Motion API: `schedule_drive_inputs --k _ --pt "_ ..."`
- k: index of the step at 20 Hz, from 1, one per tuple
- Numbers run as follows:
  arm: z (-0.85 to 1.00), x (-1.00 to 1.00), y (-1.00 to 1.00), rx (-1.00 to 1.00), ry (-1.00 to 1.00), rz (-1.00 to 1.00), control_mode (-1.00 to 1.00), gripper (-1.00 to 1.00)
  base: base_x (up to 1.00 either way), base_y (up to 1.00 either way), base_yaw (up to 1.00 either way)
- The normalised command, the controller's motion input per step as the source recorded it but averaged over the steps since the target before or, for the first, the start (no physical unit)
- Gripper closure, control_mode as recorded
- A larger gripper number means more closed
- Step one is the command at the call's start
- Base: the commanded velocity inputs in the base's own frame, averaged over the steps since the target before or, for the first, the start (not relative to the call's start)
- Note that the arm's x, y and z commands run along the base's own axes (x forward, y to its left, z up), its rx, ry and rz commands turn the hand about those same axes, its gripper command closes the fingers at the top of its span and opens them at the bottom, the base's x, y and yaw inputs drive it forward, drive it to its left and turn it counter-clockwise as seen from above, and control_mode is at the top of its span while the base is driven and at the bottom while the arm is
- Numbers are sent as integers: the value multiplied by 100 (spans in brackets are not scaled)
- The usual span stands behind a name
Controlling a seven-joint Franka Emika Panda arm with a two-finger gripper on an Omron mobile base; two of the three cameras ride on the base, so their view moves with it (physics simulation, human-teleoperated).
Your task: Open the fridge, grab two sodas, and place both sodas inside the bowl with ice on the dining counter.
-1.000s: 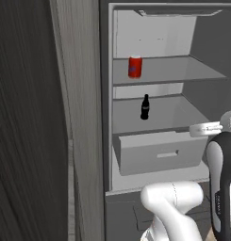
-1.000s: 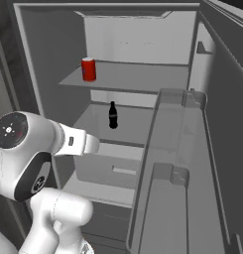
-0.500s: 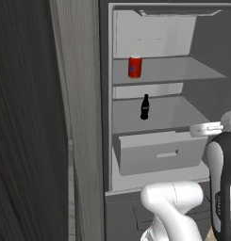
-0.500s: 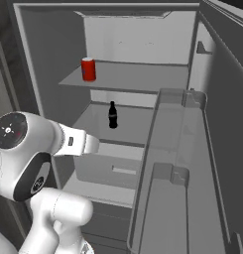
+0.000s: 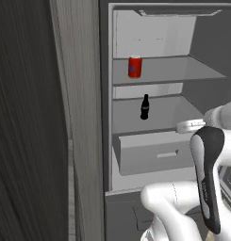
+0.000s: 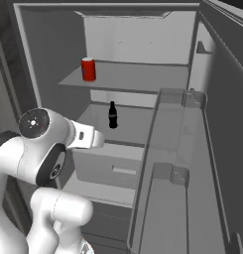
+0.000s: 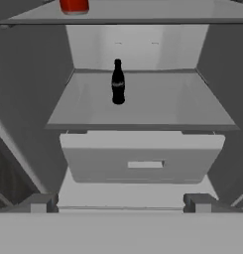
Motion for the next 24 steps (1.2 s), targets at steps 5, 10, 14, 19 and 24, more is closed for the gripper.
schedule_drive_inputs --k 5,10,14,19,24 --pt "-74 71 27 0 -17 0 -100 -100 0 0 0" --pt "-53 60 9 0 -25 0 -100 -100 0 0 0" --pt "-22 33 0 0 -31 2 -100 -100 0 0 0" --pt "-22 32 0 0 -34 0 -100 -100 0 0 0" --pt "-19 41 4 -1 -18 0 -100 -100 0 0 0"
